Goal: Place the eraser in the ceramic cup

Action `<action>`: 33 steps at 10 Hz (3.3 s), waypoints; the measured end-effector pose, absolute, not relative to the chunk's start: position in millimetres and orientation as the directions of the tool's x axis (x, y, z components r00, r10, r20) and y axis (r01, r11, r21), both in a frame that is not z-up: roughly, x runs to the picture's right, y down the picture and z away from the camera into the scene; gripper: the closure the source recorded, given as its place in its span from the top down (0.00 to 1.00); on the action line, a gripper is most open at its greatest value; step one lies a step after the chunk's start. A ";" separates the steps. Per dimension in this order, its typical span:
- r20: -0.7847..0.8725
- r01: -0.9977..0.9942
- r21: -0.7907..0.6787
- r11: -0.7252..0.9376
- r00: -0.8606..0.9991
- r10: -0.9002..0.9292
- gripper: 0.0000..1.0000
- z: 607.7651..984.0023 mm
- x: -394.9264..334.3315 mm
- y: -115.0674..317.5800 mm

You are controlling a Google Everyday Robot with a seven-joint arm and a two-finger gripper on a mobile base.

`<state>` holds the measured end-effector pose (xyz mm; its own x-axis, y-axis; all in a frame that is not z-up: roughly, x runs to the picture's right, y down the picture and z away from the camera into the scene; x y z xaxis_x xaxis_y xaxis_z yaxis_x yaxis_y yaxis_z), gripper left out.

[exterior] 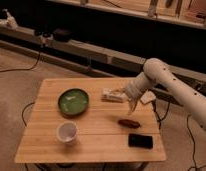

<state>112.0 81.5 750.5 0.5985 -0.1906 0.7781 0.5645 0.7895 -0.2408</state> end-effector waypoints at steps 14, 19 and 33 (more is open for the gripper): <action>0.778 0.564 -0.241 0.789 0.599 -0.190 0.80 750.6 112.0 81.6; 0.778 0.564 -0.241 0.789 0.599 -0.190 0.80 750.8 112.0 81.8; 0.632 0.507 -0.534 0.677 0.771 -0.079 0.80 725.3 199.0 140.9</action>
<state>199.0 140.9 725.3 0.7711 -0.0786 0.6318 0.5066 0.6768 -0.5341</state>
